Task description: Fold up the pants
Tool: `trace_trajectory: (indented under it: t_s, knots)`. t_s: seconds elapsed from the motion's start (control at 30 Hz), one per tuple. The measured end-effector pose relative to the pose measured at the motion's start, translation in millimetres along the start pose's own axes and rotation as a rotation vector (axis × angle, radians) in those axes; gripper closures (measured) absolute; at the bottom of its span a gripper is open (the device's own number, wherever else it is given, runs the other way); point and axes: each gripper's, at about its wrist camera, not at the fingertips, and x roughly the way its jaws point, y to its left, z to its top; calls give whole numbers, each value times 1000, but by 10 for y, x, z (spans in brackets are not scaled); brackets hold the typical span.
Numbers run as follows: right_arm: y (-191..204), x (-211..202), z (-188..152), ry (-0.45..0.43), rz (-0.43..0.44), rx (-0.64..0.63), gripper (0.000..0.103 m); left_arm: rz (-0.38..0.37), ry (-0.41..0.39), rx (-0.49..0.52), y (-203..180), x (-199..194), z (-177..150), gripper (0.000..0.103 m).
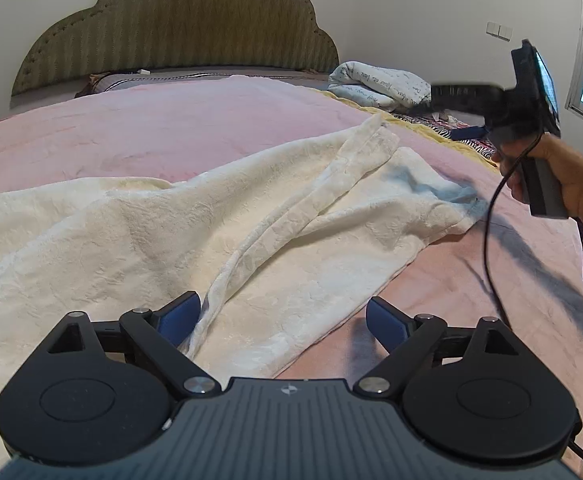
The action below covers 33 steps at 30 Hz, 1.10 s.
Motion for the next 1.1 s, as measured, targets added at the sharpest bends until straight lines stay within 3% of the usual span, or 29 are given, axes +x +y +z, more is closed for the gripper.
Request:
trace_trajectory:
  t_s: [0.07,0.13,0.2,0.27,0.33,0.53,0.63,0.8,0.83,0.87,0.9,0.97,1.0,1.1]
  knots:
    - [-46,57,72,41,187,171,8,1,2,6,-4,6,-12,11]
    - [-30,171,71,100,316,321,8,1,5,12,-15,23,-9,9]
    - [40,321,55,177,356,436,8,4,8,20,-52,35,-11,8]
    - [193,482,84,265,255,458,8,10,10,27,-94,51,-12,7]
    - [373,570,153,304,140,398,8,11,11,31,-108,62,-15,7]
    - [812,707,217,284,-139,113,8,-6,3,10,-67,57,-25,6]
    - [616,598,138,271,-175,150,8,-20,-2,-6,-23,41,-29,5]
    - [140,131,11,143,-333,192,8,-25,-2,-7,-17,34,-29,4]
    - [29,20,10,108,-331,228,8,-23,-1,-4,-25,34,-29,4]
    - [-102,-101,6,63,-248,303,7,-22,0,-1,-30,33,-27,4]
    - [-226,-184,-5,42,-104,388,7,-20,1,1,-36,38,-25,4]
    - [-339,-177,-37,89,135,501,8,-18,3,4,-44,40,-22,4]
    - [-325,-143,-58,124,183,538,8,-18,3,5,-46,42,-22,4]
    - [-245,-68,-169,186,218,560,8,-19,2,2,-46,52,-14,4]
